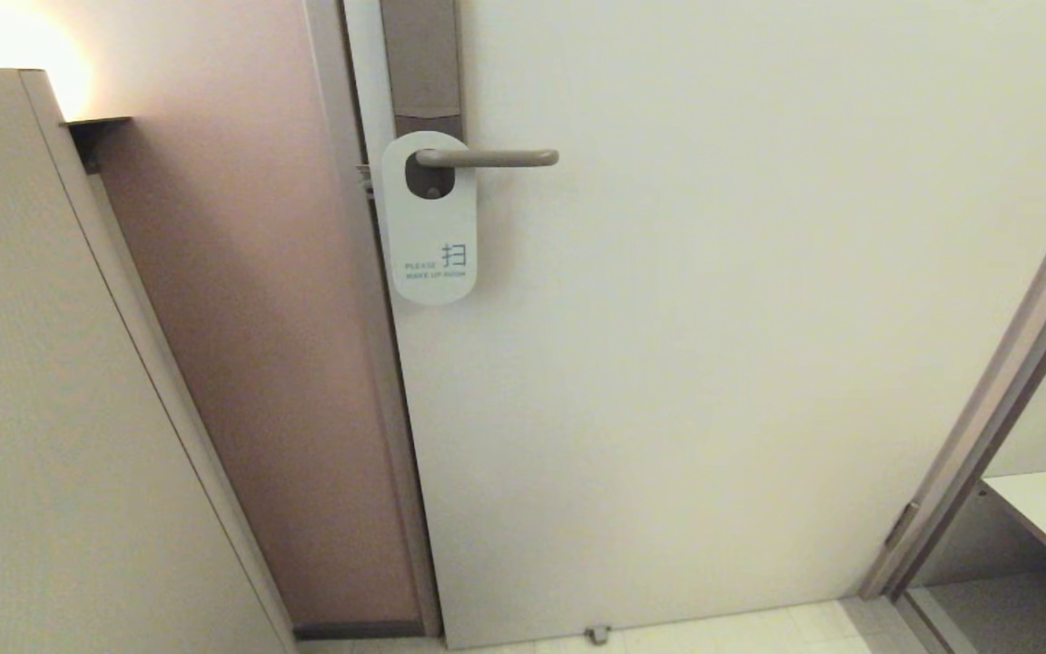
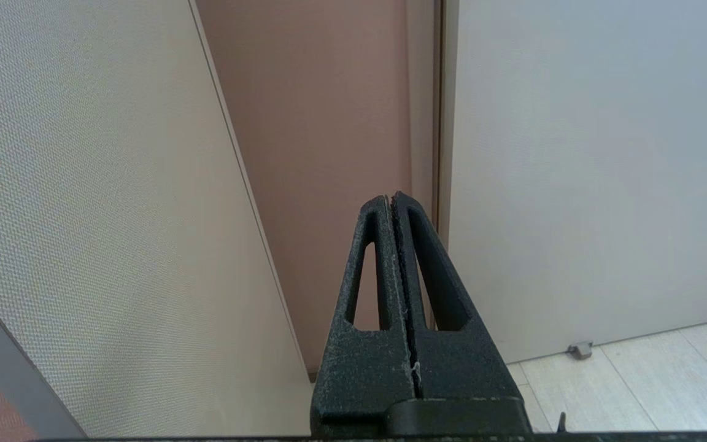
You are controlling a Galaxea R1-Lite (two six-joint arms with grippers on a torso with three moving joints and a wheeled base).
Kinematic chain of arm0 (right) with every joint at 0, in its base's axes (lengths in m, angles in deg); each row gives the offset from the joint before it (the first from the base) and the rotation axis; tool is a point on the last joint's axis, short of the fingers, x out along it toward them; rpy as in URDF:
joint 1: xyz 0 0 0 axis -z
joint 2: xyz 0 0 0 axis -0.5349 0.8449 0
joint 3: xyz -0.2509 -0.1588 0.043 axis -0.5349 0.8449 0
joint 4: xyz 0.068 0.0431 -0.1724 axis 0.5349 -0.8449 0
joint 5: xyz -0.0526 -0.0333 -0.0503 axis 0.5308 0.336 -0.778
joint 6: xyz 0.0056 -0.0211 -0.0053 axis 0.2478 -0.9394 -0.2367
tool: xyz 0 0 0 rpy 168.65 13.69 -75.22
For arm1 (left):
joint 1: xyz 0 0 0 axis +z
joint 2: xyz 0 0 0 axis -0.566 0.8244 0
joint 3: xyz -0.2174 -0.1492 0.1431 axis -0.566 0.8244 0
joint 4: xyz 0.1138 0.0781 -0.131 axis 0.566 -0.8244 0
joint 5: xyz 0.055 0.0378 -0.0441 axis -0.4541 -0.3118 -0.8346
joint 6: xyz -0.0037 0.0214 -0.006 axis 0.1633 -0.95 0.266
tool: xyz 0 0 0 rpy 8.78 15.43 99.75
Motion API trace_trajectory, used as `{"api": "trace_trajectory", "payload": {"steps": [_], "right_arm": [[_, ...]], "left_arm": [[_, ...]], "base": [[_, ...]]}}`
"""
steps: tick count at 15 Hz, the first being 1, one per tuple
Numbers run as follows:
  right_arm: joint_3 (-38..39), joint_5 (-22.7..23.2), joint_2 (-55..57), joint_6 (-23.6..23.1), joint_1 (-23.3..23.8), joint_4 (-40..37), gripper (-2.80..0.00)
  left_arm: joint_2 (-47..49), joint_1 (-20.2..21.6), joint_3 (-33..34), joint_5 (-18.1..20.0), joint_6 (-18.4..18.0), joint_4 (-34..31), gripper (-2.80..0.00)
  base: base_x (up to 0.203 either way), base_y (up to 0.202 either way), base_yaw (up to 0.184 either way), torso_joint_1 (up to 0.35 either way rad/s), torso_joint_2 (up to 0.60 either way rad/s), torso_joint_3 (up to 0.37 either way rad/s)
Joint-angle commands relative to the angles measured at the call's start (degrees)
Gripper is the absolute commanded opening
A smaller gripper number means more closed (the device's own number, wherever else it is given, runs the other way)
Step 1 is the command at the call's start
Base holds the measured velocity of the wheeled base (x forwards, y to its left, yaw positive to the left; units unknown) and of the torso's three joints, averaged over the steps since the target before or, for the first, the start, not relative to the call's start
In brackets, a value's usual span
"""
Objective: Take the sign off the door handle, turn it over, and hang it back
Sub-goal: Take down the sign
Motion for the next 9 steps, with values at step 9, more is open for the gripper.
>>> {"api": "trace_trajectory", "payload": {"steps": [9], "right_arm": [[0.0, 0.0, 0.1, 0.0, 0.0, 0.0, -2.80]], "left_arm": [[0.0, 0.0, 0.0, -0.5, -0.3, -0.1, -2.80]], "base": [[0.000, 0.000, 0.000, 0.000, 0.00, 0.000]]}}
